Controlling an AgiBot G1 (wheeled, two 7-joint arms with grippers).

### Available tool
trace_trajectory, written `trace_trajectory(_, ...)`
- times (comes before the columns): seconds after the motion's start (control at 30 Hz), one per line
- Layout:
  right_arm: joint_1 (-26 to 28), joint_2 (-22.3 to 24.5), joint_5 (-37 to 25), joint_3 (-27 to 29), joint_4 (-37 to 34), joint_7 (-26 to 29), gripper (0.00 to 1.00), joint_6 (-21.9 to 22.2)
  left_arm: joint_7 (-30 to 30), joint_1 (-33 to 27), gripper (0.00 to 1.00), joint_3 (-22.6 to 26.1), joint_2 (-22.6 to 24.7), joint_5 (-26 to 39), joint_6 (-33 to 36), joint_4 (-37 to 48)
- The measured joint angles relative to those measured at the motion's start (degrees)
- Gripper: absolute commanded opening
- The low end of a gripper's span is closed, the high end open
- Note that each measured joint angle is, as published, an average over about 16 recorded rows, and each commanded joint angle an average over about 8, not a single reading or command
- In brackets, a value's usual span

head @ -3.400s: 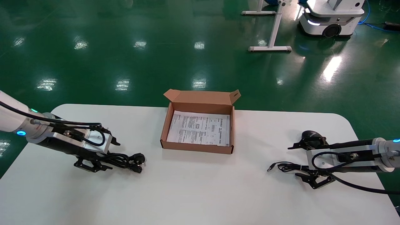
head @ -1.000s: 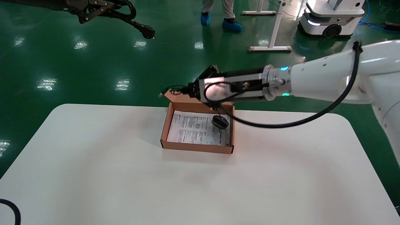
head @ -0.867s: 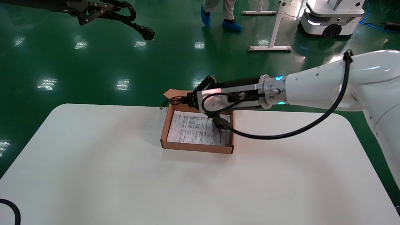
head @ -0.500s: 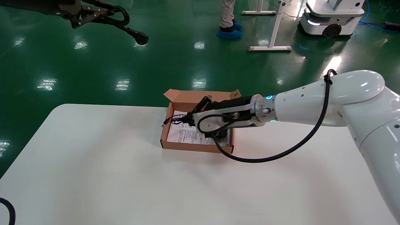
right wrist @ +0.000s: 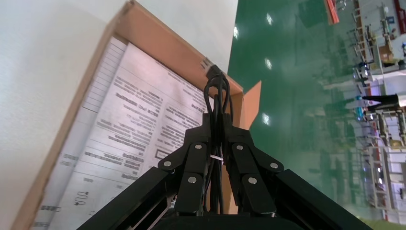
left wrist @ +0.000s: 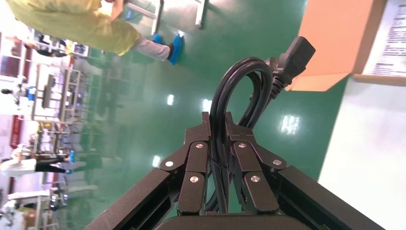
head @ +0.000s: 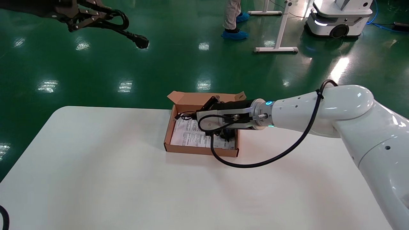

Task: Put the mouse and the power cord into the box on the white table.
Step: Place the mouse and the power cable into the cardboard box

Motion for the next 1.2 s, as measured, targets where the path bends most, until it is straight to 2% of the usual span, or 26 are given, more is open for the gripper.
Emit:
trace_trajectory(0.23, 0.17, 0.25, 1.91, -3.37, 1.06, 1.82, 1.00, 2.79, -1.17, 3.04, 0.00, -0.45, 0.94, -2.05, 1.62, -1.81)
trace_trajectory(0.4, 2.05, 1.36, 3.57, -4.48, -0.20, 2.74, 1.00, 2.87, -0.21, 6.13, 0.00, -1.34, 2.76, -4.75, 2.52, -1.55)
trace_trajectory(0.57, 5.31, 4.67, 5.74, -4.18, -2.71, 2.80, 1.00, -0.50, 2.17, 10.17, 0.00, -2.55, 5.72, -8.07, 3.01, 0.64)
trace_trajectory(0.8, 10.53, 11.81, 8.01, -2.75, -7.48, 0.96, 1.00, -7.25, 7.46, 16.01, 0.00, -3.69, 11.24, -11.44, 1.98, 6.50)
trace_trajectory(0.97, 12.77, 16.79, 8.53, -2.26, -10.28, -1.38, 1.00, -11.51, 11.62, 19.17, 0.00, -3.90, 15.14, -12.14, -2.13, 11.51)
trace_trajectory(1.2, 13.90, 20.96, 8.06, -2.41, -13.49, -3.95, 1.00, -13.93, 15.83, 21.44, 0.00, -3.70, 18.53, -11.82, -9.44, 15.85)
